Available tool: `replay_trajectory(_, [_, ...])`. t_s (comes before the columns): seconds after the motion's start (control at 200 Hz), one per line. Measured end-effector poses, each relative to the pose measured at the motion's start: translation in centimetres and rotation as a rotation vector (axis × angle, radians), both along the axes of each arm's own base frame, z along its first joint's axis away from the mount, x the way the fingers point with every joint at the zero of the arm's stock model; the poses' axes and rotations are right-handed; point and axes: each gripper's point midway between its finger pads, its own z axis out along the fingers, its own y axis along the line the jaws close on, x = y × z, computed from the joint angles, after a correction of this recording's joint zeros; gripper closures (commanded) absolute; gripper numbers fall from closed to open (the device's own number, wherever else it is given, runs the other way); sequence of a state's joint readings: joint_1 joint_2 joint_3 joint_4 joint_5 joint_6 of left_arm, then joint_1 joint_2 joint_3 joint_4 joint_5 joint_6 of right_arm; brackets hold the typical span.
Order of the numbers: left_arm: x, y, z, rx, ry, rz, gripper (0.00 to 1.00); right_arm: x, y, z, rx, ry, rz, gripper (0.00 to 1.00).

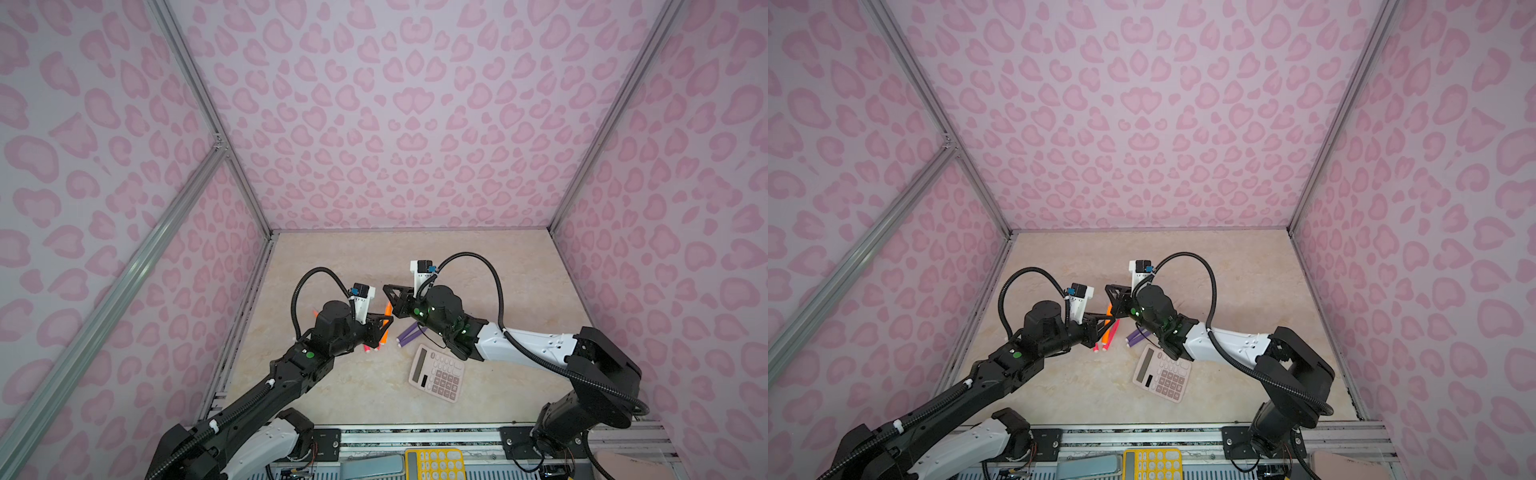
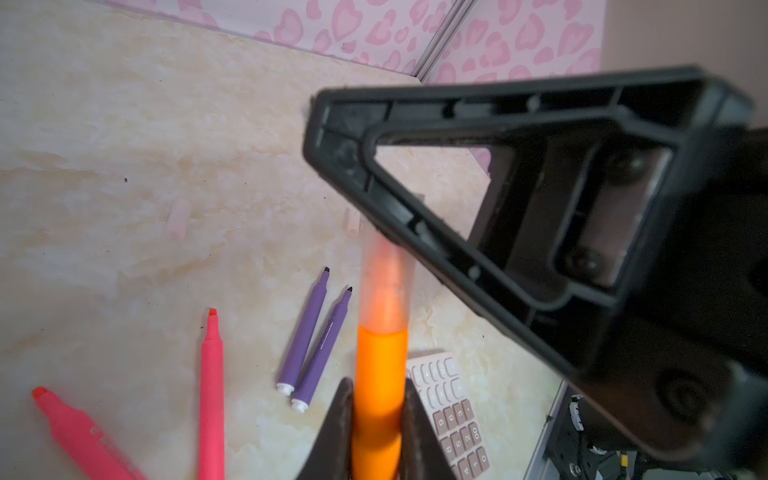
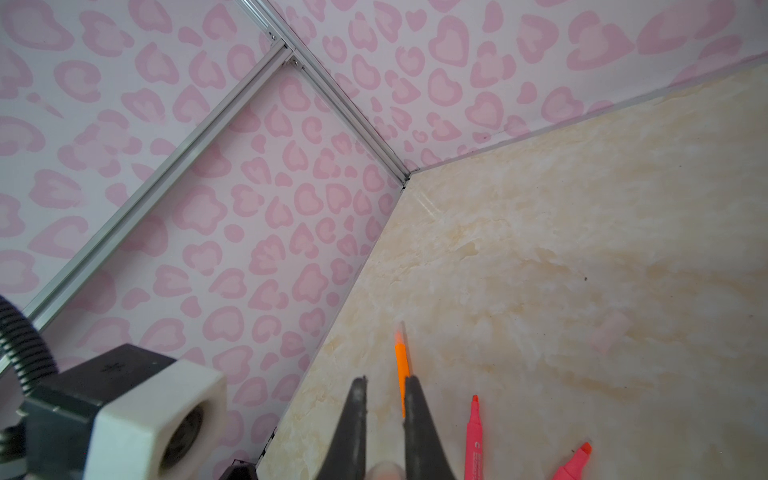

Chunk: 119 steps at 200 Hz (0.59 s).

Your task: Insert the pens into the pen caps

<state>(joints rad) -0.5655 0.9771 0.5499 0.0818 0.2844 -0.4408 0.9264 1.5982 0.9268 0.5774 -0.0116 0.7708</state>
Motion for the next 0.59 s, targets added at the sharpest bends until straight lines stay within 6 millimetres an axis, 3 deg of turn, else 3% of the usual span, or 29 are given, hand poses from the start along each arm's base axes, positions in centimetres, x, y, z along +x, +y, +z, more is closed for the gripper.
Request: replay_trajectory(0.595, [-0.3, 1.7, -1.9, 0.067, 0.088, 0.011, 0.96, -1.1, 1.3, -2.0, 0.021, 0.016, -0.053, 1.0])
